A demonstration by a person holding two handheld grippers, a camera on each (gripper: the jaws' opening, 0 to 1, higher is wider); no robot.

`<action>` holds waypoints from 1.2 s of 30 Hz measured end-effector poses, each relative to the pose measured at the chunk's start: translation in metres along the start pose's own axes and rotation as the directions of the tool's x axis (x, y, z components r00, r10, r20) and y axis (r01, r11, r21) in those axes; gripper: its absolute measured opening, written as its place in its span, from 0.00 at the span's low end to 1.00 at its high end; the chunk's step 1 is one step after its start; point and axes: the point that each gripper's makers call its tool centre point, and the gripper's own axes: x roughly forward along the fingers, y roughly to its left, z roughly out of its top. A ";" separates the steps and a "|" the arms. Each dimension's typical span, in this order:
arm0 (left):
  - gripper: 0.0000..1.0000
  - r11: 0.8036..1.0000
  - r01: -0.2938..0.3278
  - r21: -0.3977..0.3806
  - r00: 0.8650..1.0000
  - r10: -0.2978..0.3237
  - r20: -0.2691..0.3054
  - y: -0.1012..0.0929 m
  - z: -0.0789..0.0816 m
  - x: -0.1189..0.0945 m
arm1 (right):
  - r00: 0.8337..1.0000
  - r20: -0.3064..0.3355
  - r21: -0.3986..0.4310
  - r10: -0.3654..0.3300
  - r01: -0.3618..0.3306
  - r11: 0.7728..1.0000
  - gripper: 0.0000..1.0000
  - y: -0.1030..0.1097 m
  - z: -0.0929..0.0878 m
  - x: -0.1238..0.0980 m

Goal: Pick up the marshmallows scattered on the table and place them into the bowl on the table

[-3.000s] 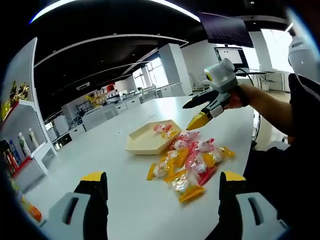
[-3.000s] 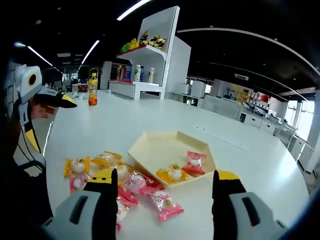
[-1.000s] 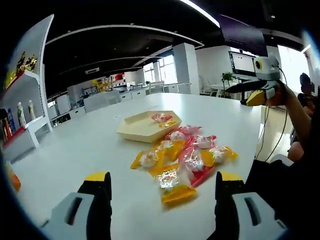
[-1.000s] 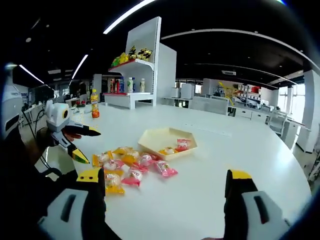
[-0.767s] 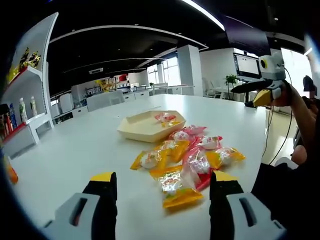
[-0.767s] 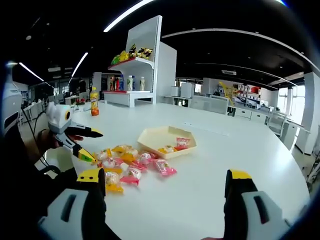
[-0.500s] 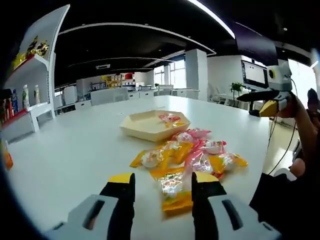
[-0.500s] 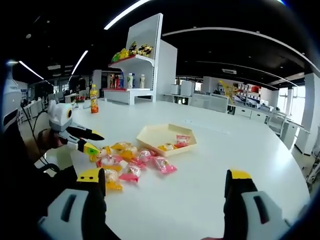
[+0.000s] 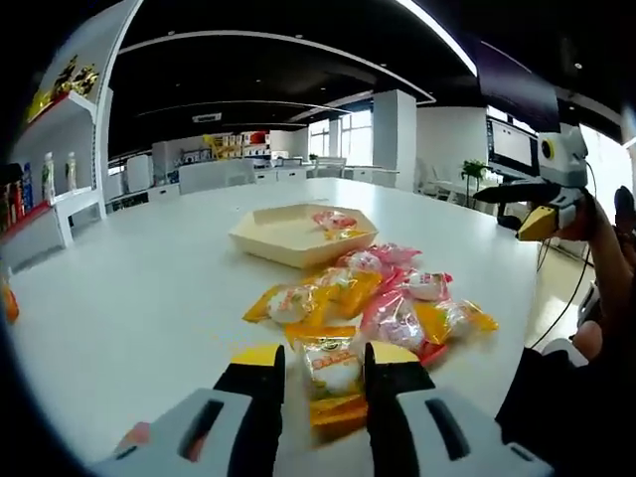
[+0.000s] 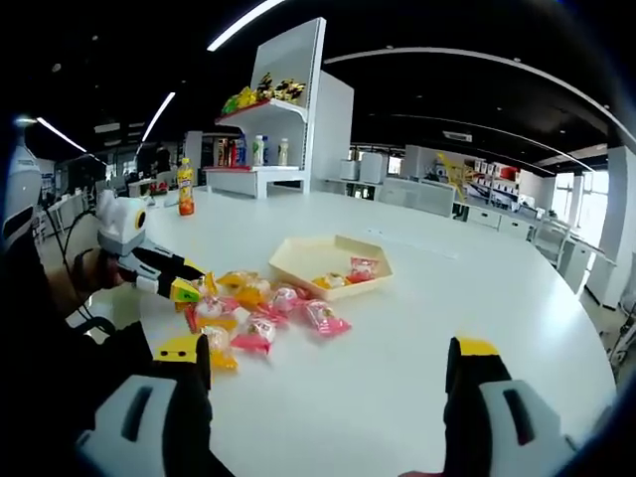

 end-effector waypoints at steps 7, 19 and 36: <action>0.27 0.999 0.025 -0.036 1.000 -0.025 -0.009 -0.004 -0.004 0.002 | 1.000 -0.002 0.005 0.001 -0.001 1.000 0.95 -0.001 -0.002 0.003; 0.18 0.995 0.051 -0.090 0.999 -0.052 -0.014 -0.005 -0.005 0.004 | 1.000 -0.019 0.002 0.006 -0.006 1.000 0.94 -0.001 -0.006 0.010; 0.16 0.989 0.076 -0.129 0.997 -0.072 0.037 0.006 0.023 -0.007 | 0.999 -0.038 -0.008 -0.006 0.006 1.000 0.92 -0.005 -0.009 0.014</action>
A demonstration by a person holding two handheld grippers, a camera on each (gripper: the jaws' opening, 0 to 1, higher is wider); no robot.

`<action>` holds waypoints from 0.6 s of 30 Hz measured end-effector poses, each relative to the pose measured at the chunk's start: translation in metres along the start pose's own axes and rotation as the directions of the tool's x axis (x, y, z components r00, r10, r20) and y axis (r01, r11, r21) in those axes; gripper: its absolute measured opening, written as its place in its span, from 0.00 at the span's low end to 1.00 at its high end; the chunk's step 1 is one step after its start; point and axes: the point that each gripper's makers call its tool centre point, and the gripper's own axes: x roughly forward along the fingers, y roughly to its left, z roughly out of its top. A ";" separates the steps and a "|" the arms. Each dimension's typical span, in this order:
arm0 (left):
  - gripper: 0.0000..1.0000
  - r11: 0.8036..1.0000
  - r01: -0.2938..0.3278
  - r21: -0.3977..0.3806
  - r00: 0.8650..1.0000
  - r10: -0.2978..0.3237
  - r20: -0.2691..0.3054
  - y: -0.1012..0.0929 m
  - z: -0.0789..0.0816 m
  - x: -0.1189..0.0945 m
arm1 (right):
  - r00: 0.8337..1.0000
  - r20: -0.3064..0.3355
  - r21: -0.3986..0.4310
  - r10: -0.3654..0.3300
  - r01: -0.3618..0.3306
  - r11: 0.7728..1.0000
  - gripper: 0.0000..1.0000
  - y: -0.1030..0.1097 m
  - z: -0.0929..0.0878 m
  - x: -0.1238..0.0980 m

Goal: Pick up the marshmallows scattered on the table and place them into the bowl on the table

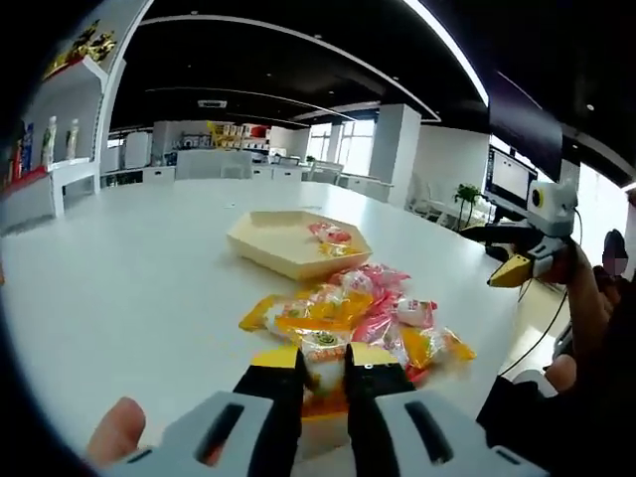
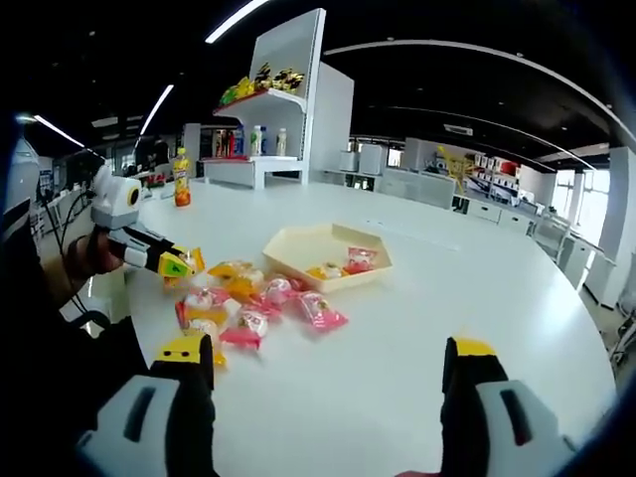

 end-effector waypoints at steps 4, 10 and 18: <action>0.15 1.000 0.014 0.010 1.000 -0.015 0.013 0.000 0.015 0.000 | 1.000 0.005 0.002 -0.002 0.002 1.000 0.92 -0.001 0.002 -0.001; 0.15 0.998 0.035 0.055 0.999 -0.037 0.039 0.003 0.045 0.003 | 1.000 0.000 0.001 -0.002 0.002 1.000 0.92 -0.002 0.003 -0.002; 0.15 0.993 0.064 0.096 0.992 -0.074 0.101 0.008 0.093 0.015 | 1.000 0.000 0.002 -0.014 0.014 1.000 0.91 -0.006 0.002 -0.004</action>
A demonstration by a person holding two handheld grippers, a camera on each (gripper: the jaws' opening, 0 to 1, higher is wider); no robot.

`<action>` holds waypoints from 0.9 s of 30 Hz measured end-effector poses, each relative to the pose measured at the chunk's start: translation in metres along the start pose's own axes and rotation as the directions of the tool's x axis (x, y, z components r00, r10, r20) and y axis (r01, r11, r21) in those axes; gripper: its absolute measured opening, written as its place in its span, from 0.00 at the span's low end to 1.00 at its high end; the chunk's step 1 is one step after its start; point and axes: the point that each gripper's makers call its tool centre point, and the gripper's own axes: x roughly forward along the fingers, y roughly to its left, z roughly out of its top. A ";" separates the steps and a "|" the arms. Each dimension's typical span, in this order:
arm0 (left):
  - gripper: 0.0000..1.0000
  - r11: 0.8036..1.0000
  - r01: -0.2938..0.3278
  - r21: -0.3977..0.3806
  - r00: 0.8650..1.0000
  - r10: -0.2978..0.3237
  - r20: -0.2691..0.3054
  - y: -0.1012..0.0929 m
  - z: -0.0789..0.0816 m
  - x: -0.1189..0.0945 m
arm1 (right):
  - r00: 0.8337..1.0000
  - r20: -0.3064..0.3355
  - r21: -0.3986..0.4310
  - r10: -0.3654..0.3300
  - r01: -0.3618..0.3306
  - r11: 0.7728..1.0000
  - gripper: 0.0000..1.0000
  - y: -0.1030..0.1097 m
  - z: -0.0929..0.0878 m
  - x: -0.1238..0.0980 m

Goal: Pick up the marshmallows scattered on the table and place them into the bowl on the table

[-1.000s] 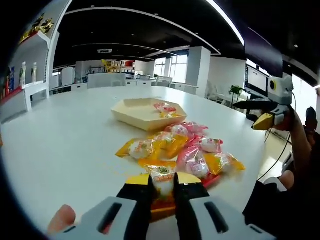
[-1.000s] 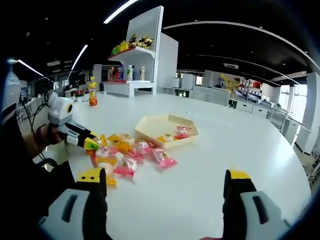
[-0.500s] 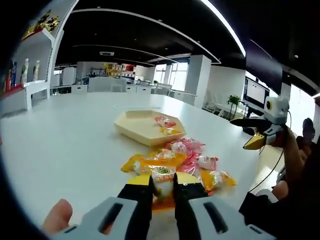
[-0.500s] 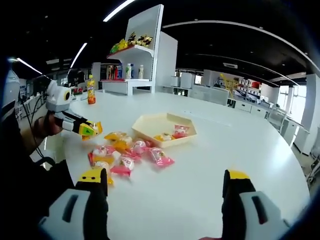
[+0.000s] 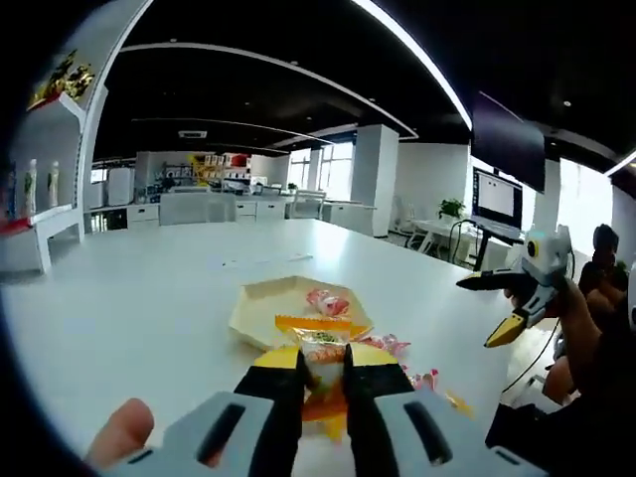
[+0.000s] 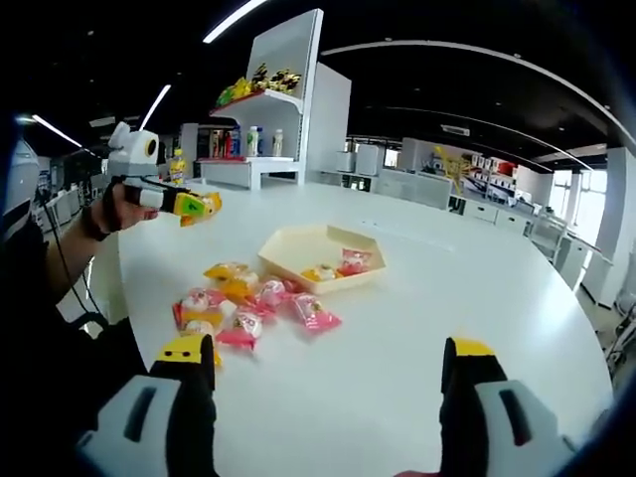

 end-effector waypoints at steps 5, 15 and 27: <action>0.15 1.000 0.012 0.018 1.000 -0.012 0.017 0.005 0.015 0.018 | 1.000 -0.005 0.006 -0.002 0.002 1.000 0.91 -0.001 -0.003 0.000; 0.15 0.997 0.062 -0.034 0.998 -0.062 0.014 -0.004 0.017 0.074 | 1.000 -0.011 0.012 -0.002 0.002 1.000 0.91 -0.001 -0.005 0.001; 0.15 1.000 0.004 -0.026 0.998 -0.006 -0.064 0.003 -0.026 0.137 | 1.000 -0.022 0.016 -0.012 0.013 1.000 0.91 -0.005 -0.009 -0.003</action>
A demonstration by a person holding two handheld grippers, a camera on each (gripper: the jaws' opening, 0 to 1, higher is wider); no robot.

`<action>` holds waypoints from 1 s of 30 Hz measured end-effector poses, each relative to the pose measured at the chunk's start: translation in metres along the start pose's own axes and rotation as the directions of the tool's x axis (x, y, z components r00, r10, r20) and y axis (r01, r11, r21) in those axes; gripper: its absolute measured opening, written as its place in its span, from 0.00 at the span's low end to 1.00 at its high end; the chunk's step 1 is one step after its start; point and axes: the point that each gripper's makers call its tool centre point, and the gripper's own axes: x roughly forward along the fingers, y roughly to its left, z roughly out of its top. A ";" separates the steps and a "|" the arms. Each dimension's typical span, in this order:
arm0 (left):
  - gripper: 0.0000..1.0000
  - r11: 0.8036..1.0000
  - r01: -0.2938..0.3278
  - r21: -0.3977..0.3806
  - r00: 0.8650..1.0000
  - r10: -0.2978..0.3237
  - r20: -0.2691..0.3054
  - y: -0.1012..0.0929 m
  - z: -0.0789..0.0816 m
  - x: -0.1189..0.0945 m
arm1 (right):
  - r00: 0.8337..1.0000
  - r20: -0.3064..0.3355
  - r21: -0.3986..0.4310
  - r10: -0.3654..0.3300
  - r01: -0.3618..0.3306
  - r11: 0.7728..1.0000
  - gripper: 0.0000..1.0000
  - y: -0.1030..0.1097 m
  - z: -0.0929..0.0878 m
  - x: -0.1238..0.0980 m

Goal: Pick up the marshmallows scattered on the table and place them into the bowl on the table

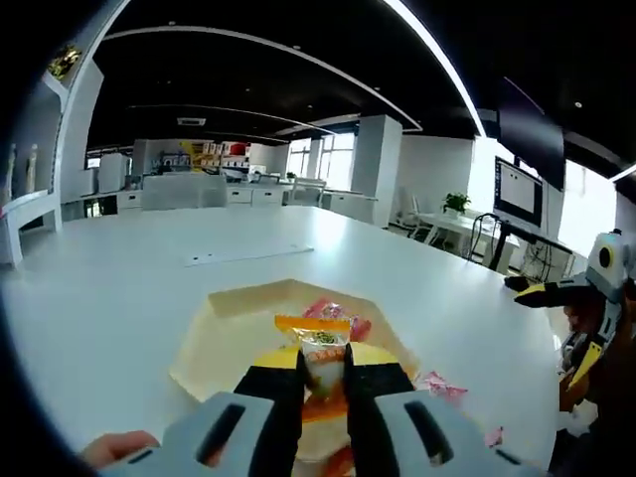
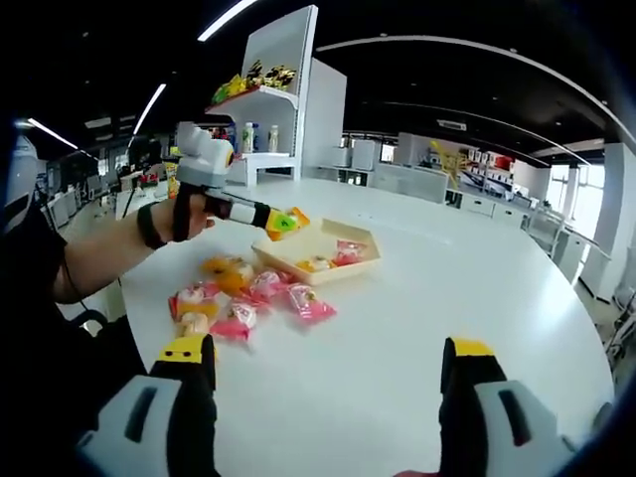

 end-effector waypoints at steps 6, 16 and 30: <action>0.15 0.998 -0.011 0.066 0.999 0.013 -0.041 0.004 -0.017 0.010 | 1.000 -0.003 0.000 -0.002 0.002 1.000 0.91 -0.002 -0.001 0.000; 0.16 0.999 0.011 0.050 0.997 -0.007 -0.071 0.001 -0.026 0.011 | 1.000 -0.006 0.001 0.014 -0.014 1.000 0.90 0.002 0.000 0.006; 0.18 0.998 0.017 0.053 0.997 -0.013 -0.074 0.002 -0.031 0.016 | 1.000 -0.009 0.002 0.014 -0.014 1.000 0.90 0.001 0.000 0.009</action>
